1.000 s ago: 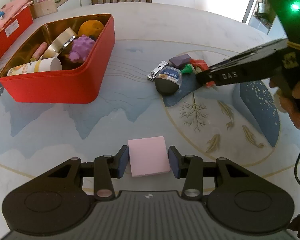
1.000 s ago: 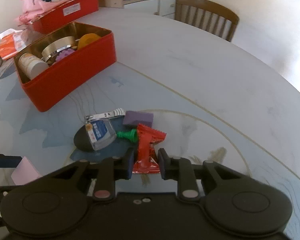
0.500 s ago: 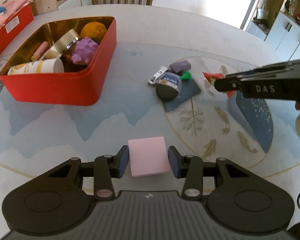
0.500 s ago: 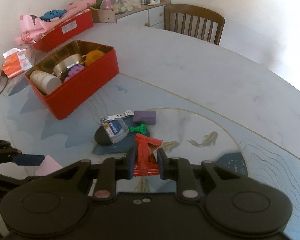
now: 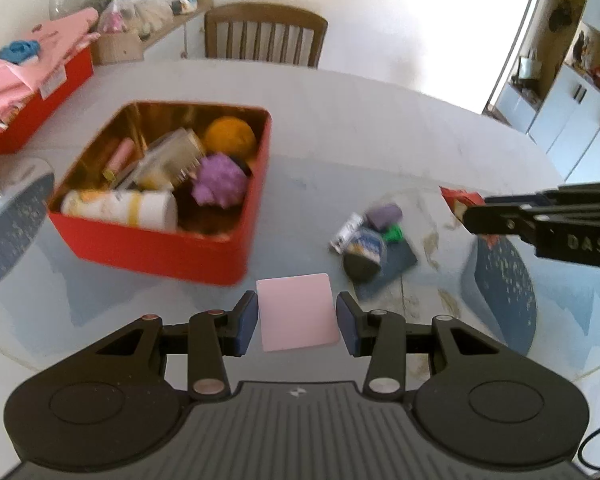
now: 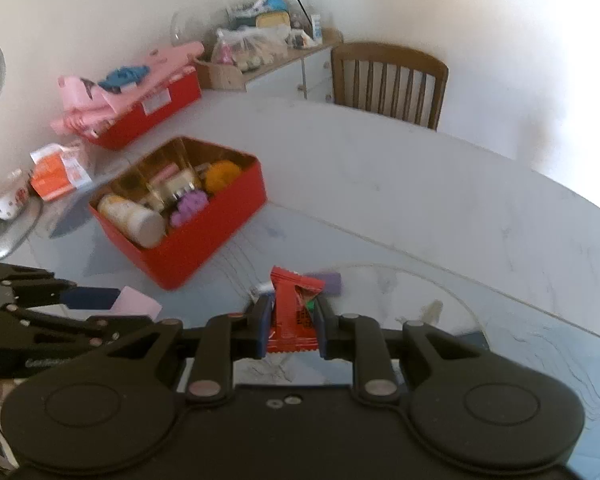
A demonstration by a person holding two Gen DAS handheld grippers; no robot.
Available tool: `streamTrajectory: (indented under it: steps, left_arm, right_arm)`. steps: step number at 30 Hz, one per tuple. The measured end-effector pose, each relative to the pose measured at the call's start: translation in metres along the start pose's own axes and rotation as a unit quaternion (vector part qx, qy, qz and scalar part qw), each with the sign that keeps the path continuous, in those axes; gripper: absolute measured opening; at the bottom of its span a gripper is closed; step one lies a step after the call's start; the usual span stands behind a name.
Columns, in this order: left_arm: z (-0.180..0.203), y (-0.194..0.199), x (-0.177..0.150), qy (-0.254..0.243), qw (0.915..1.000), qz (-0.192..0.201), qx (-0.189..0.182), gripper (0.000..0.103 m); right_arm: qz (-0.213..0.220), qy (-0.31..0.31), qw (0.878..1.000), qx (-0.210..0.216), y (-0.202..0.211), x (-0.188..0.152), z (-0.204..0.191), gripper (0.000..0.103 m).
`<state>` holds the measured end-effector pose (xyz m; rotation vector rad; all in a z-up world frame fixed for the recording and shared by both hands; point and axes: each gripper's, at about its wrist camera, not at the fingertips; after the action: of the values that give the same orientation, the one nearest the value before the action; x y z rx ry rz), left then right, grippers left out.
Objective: Organize rigid objects
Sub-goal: 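Carry the sticky-note pad and red packet with both grippers over the red tin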
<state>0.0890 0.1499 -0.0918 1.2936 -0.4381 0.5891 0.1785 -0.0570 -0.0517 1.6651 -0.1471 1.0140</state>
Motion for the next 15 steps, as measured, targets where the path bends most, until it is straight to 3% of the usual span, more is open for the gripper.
streamTrajectory:
  steps: [15]
  left_arm:
    - [-0.051,0.03,0.064,-0.018,0.9983,0.056,0.0,0.043]
  right_arm:
    - [0.034,-0.01,0.999,0.0,0.005,0.044,-0.047,0.021]
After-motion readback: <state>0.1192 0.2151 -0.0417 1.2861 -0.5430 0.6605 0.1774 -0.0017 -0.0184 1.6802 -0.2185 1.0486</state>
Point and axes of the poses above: each gripper's, at about its wrist camera, not at the fingertips, and y roughly against the way its jaws point, z to its right, x to its top, and after that the axes turned 9 degrees about -x, right-handed
